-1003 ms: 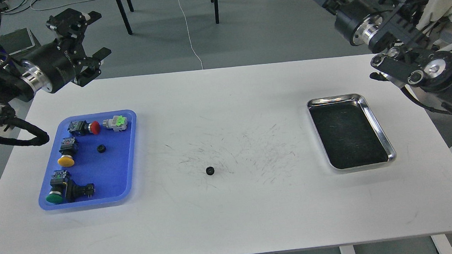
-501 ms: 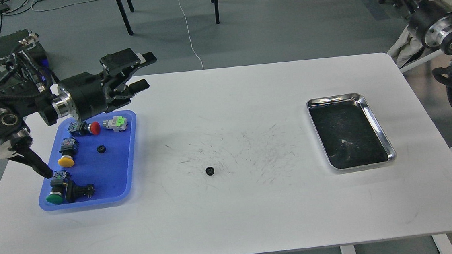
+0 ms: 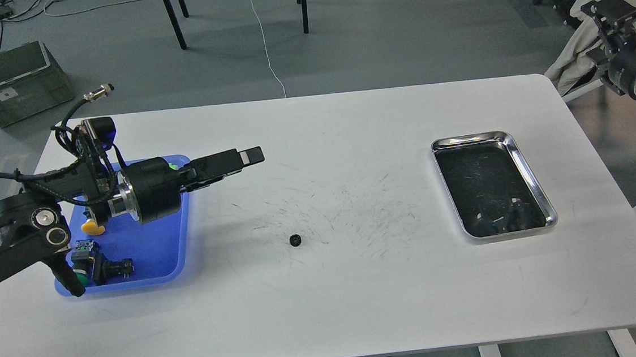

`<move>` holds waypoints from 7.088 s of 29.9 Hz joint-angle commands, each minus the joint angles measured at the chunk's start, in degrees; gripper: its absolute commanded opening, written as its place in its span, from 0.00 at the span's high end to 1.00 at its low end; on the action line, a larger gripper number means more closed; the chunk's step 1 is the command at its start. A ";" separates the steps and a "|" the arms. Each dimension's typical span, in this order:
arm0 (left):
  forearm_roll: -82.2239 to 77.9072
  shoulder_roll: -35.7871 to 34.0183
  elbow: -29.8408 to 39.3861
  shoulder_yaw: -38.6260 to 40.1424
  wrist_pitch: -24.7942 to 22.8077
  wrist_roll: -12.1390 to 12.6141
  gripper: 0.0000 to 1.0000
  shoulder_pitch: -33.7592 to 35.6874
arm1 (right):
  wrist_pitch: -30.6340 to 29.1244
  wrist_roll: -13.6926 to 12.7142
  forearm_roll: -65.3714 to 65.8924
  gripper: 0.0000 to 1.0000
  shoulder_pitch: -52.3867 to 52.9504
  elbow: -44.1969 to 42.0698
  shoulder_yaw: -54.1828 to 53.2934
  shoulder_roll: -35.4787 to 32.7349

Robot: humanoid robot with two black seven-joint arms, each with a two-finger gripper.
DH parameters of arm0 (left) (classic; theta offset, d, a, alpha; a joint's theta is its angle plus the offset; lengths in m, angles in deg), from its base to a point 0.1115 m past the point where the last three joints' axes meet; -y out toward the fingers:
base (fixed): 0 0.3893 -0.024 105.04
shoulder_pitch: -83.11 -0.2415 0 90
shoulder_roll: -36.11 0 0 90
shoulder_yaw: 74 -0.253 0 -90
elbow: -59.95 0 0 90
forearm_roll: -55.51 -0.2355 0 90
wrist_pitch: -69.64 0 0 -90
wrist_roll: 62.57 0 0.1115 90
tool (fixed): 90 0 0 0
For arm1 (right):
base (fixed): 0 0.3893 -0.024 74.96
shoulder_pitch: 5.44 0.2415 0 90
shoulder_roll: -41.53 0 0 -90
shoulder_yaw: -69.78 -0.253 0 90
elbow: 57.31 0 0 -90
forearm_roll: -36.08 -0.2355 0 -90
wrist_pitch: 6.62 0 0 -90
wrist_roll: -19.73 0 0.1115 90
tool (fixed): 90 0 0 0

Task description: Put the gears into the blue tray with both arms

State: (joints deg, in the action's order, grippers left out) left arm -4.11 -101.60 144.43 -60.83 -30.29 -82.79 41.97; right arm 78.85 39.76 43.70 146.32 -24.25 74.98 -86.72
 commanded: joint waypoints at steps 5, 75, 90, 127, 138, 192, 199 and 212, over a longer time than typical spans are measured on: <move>-10.23 -0.63 1.05 -3.85 1.94 0.71 0.15 -0.08 | 0.14 0.01 -0.06 0.04 -0.15 -0.02 -0.45 -0.25; -65.01 29.25 -32.61 -6.58 11.17 -7.78 0.40 -3.07 | 1.90 0.10 -2.70 0.04 -3.83 -0.46 -0.01 -3.59; -65.38 28.29 -32.97 -6.67 11.70 -7.78 0.69 -3.07 | 1.90 0.18 -2.52 0.04 -3.92 -1.60 0.16 -3.24; -65.38 4.39 -25.94 -5.53 11.43 -7.78 0.93 2.30 | 1.46 0.71 -2.52 0.04 -6.03 -4.42 -0.45 -1.57; -65.38 1.39 -26.20 -2.10 12.31 -7.78 0.93 -5.51 | 1.19 0.71 -2.26 0.04 -5.95 -4.42 -0.28 -1.66; -62.11 1.22 -33.32 -2.10 15.91 -7.78 0.51 -9.74 | 1.19 0.80 -1.99 0.04 -5.68 -4.33 0.07 -2.36; -57.20 1.22 -33.32 -1.13 16.00 -7.78 0.40 -9.66 | 1.28 0.80 -1.99 0.04 -5.77 -4.24 -0.01 -2.45; -32.60 -1.51 -33.41 -1.31 15.13 -7.78 0.29 -4.39 | 1.37 0.71 -1.99 0.04 -5.07 -4.24 -0.19 -2.71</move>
State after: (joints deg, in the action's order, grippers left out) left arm -41.64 -102.94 111.10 -62.01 -14.90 -90.55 36.23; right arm 80.19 40.57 41.70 141.10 -28.48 74.79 -89.40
